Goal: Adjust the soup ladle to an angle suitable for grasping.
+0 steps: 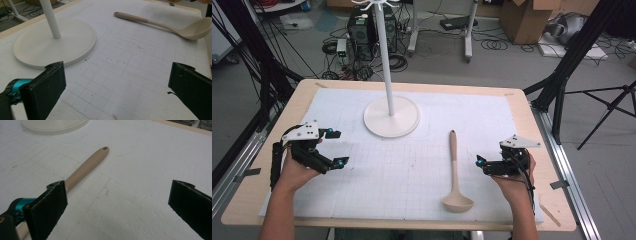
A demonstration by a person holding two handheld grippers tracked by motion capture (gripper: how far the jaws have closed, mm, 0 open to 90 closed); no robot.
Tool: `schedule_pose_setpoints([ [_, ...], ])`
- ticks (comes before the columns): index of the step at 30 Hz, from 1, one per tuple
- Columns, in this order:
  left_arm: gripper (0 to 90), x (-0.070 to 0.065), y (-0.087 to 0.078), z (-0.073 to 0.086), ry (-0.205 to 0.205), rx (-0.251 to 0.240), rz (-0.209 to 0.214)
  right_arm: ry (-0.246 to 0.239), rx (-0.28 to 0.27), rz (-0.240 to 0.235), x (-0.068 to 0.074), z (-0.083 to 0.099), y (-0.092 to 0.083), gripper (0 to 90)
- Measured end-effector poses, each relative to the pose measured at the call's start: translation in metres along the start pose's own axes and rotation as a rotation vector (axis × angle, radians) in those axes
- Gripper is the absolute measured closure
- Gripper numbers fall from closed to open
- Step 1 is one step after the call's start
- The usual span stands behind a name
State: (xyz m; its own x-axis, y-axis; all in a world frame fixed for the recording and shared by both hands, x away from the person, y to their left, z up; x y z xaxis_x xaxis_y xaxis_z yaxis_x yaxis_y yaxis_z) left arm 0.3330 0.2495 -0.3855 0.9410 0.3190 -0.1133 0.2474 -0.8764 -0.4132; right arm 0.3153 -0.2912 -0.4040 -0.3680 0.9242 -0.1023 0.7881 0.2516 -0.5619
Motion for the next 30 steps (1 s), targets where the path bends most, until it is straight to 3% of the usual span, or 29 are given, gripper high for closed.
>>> schedule_pose_setpoints([
  [12,1.7,0.0019,0.0055,0.0021,-0.005,0.016,0.003,-0.017,0.001,0.001,0.0047,-0.0023,-0.0004,0.9],
  [30,1.7,-0.0001,0.0071,0.0014,0.01,0.033,0.001,0.001,0.001,0.004,0.0023,-0.0023,0.0007,0.9],
])
Point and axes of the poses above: each handheld gripper's, and its own axes: y roughly forward along the jaws, z roughly out of its underside, x roughly to its left, the point moved 2 cm from there along y, roughly forward along the jaws, and after that the axes turned 10 degrees about z, right-handed, at the moved point
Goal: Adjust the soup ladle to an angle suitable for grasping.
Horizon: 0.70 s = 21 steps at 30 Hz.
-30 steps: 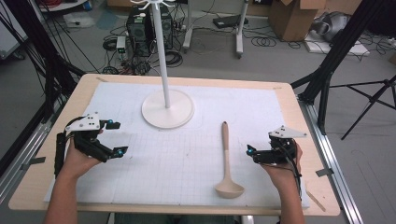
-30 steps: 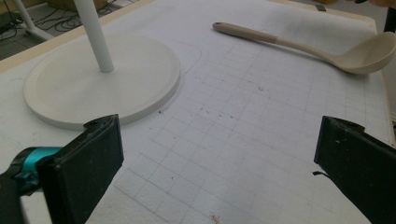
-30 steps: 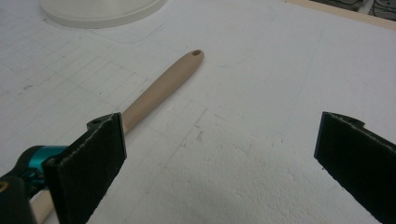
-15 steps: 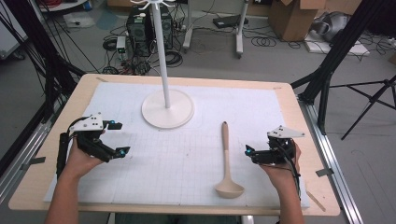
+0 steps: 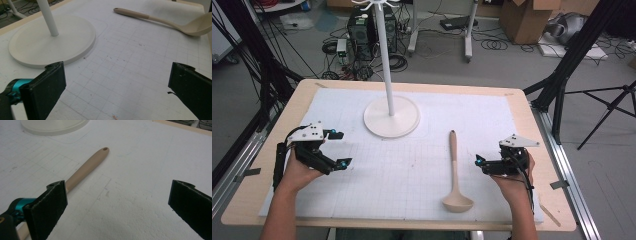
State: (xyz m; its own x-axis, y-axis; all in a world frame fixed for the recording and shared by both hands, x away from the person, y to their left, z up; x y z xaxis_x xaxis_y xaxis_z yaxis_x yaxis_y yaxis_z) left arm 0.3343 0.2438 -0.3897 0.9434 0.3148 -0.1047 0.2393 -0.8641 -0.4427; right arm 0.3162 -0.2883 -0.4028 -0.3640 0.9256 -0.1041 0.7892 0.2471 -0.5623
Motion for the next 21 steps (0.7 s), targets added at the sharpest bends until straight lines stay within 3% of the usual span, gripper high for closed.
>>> schedule_pose_setpoints([
  [9,1.7,0.0,0.0,0.0,0.002,0.007,-0.002,-0.009,0.008,0.002,0.005,-0.002,0.002,0.9],
  [14,1.7,0.0,0.002,0.001,-0.004,0.015,-0.007,-0.012,0.037,-0.009,0.012,-0.004,0.008,0.9],
  [21,1.7,0.0,0.002,0.001,0.001,0.023,-0.007,0.006,0.057,-0.011,0.014,-0.009,0.014,0.9],
])
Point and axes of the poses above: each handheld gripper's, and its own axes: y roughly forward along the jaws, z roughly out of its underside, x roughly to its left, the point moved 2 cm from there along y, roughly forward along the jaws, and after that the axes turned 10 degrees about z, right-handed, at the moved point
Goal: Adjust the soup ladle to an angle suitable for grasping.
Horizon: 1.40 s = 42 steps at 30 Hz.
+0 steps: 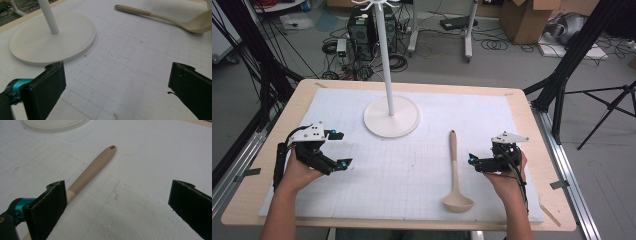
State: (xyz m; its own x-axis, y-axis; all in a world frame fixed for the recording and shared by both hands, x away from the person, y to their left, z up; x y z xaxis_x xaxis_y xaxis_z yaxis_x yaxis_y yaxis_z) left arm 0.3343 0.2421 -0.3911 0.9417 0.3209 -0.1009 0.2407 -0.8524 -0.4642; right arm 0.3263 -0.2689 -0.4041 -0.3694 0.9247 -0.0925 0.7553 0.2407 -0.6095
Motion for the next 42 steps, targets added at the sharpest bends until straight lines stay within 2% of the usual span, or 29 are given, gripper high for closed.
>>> schedule_pose_setpoints([
  [12,1.7,-0.001,0.0,-0.001,0.005,0.003,0.0,-0.016,0.048,-0.019,0.009,-0.01,0.017,0.9],
  [22,1.7,-0.002,-0.001,-0.001,0.006,-0.003,0.0,-0.039,0.118,-0.028,0.015,-0.016,0.029,0.9],
  [35,1.7,-0.001,-0.001,-0.001,0.004,-0.002,-0.002,-0.101,0.21,-0.054,0.031,-0.018,0.051,0.9],
  [36,1.7,-0.001,-0.001,-0.001,0.003,-0.004,-0.004,-0.114,0.239,-0.065,0.034,-0.017,0.055,0.9],
  [42,1.7,-0.001,-0.001,-0.001,0.006,-0.003,-0.005,-0.151,0.287,-0.071,0.042,-0.014,0.063,1.6],
])
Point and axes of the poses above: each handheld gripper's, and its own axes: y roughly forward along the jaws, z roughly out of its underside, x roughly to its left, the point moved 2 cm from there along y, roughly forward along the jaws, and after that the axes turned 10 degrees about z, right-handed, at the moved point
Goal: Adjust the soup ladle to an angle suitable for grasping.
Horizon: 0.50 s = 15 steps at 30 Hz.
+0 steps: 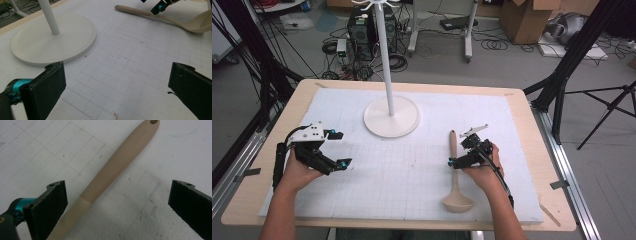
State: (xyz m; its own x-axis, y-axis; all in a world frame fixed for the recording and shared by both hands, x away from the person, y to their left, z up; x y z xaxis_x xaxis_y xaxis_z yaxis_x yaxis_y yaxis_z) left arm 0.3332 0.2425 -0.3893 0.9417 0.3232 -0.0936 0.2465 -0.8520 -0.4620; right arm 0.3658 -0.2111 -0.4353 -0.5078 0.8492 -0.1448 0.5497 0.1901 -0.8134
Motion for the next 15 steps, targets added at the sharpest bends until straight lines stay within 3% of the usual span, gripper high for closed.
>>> schedule_pose_setpoints([
  [8,1.7,0.0002,0.0007,0.0002,-0.002,0.006,-0.002,-0.027,0.008,-0.017,0.0064,-0.0029,0.0046,4.1],
  [11,1.7,0.0006,0.0003,0.0003,0.0,0.007,-0.003,-0.009,0.011,-0.063,0.0069,-0.0033,0.0061,4.3],
  [15,1.7,0.0008,0.0002,0.0004,0.0,0.006,-0.002,-0.006,0.024,-0.069,0.0075,-0.003,0.0086,6.1],
])
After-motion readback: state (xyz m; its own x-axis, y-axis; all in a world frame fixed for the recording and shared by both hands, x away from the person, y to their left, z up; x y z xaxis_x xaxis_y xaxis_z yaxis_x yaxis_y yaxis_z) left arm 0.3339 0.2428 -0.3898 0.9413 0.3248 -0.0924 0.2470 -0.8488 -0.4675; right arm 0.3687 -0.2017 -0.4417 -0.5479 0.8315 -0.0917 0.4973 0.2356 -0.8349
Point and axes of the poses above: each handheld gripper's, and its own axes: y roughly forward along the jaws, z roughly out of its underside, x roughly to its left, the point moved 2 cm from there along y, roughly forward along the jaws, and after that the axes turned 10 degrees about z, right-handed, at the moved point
